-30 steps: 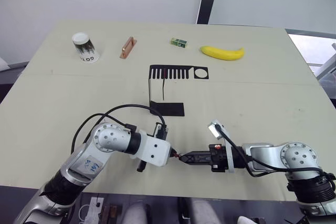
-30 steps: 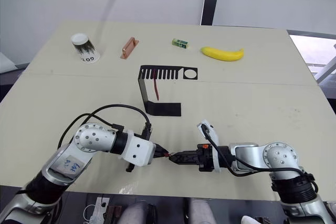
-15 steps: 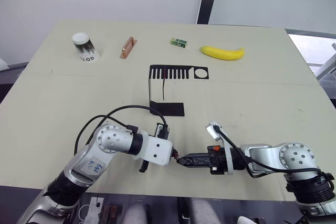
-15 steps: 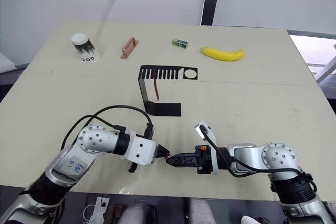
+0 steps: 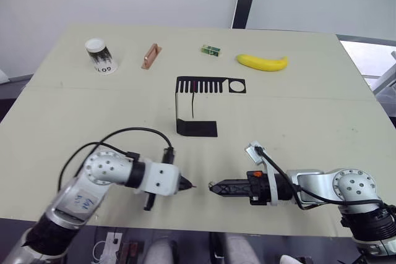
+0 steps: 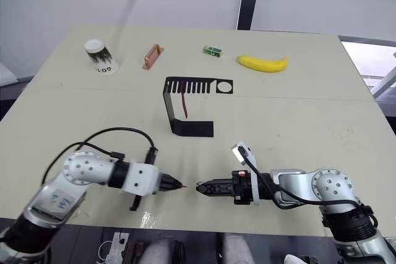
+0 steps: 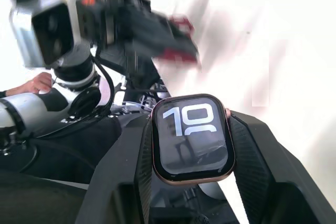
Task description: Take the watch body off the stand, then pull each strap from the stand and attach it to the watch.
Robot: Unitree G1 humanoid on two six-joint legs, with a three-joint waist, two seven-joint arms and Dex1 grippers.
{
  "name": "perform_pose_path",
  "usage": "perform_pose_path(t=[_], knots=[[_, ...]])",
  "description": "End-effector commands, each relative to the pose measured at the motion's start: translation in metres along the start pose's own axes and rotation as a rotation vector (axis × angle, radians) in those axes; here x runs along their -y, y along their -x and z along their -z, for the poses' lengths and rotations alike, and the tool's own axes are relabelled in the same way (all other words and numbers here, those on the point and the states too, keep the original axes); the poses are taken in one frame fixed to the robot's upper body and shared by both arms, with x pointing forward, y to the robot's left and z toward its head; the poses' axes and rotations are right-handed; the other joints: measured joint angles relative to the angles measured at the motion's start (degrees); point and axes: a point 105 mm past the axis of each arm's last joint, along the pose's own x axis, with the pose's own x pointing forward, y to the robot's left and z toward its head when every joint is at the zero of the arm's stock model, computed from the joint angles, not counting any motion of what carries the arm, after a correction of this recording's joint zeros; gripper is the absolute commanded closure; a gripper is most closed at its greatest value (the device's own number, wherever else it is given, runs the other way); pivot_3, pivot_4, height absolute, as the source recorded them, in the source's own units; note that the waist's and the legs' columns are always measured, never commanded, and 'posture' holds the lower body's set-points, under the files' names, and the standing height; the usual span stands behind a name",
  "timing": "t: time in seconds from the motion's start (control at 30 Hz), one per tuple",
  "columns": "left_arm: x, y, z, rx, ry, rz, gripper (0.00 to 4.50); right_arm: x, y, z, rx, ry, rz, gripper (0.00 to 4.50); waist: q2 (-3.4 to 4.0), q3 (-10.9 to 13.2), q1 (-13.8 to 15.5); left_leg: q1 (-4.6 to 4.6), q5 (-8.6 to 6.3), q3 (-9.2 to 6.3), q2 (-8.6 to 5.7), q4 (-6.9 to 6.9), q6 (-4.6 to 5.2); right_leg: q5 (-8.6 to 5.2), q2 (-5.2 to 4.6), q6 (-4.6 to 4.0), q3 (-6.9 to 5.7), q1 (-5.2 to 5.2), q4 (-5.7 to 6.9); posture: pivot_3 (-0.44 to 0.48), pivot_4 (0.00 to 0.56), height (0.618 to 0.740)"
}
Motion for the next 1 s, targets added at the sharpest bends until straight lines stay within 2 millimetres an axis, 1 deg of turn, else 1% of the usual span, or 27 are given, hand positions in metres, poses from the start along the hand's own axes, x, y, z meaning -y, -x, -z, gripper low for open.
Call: perform_pose_path(t=[0.03, 0.17, 0.3, 0.43, 0.67, 0.83, 1.0], knots=[[-0.004, 0.008, -0.022, 0.087, -0.041, 0.004, 4.50, 0.000, 0.006, -0.003, 0.009, 0.010, -0.006, 2.92, 0.00, 0.00, 0.01, -0.02, 0.00, 0.00, 0.00, 0.00, 0.00, 0.00, 0.00, 0.00, -0.01, 0.00, -0.02, 0.000, 0.150, 0.739], [-0.003, 0.002, -0.037, 0.104, -0.063, 0.034, 4.50, 0.012, 0.006, -0.007, 0.014, -0.013, 0.029, 2.92, -0.02, -0.02, 0.01, -0.04, -0.01, -0.01, -0.01, 0.00, 0.01, 0.00, -0.01, 0.01, -0.01, 0.00, -0.04, 0.000, 0.150, 0.739], [-0.010, -0.004, -0.043, 0.088, -0.080, 0.019, 4.50, 0.015, 0.003, -0.013, 0.017, -0.016, 0.025, 2.92, -0.02, -0.02, -0.10, -0.02, 0.01, 0.00, -0.02, 0.02, -0.01, 0.01, 0.01, 0.01, -0.01, 0.00, 0.00, 0.000, 0.150, 0.739], [-0.016, -0.013, -0.044, 0.079, -0.087, 0.005, 4.50, 0.015, 0.001, -0.016, 0.017, -0.019, 0.014, 2.92, -0.02, -0.02, -0.01, -0.02, 0.02, 0.01, -0.01, 0.02, -0.03, 0.00, 0.04, 0.01, 0.00, -0.02, 0.07, 0.000, 0.150, 0.739], [-0.016, -0.030, -0.039, 0.050, -0.082, -0.010, 4.50, 0.010, 0.001, -0.024, 0.042, -0.025, -0.015, 2.92, -0.02, -0.02, 0.02, -0.05, 0.02, 0.00, -0.01, 0.04, -0.03, 0.00, 0.04, 0.01, 0.00, -0.03, 0.14, 0.000, 0.150, 0.739], [-0.019, -0.036, -0.038, 0.043, -0.081, -0.026, 4.50, 0.008, 0.000, -0.025, 0.048, -0.033, -0.022, 2.92, -0.02, -0.02, 0.01, -0.04, 0.02, 0.01, -0.01, 0.04, -0.03, 0.01, 0.03, 0.01, 0.00, -0.03, 0.15, 0.000, 0.150, 0.739], [-0.023, -0.035, -0.038, 0.039, -0.091, -0.042, 4.50, 0.006, -0.001, -0.023, 0.040, -0.037, -0.025, 2.92, -0.02, -0.02, 0.00, -0.04, 0.02, 0.00, -0.01, 0.04, -0.03, 0.00, 0.03, 0.01, 0.00, -0.03, 0.15, 0.000, 0.150, 0.739]])
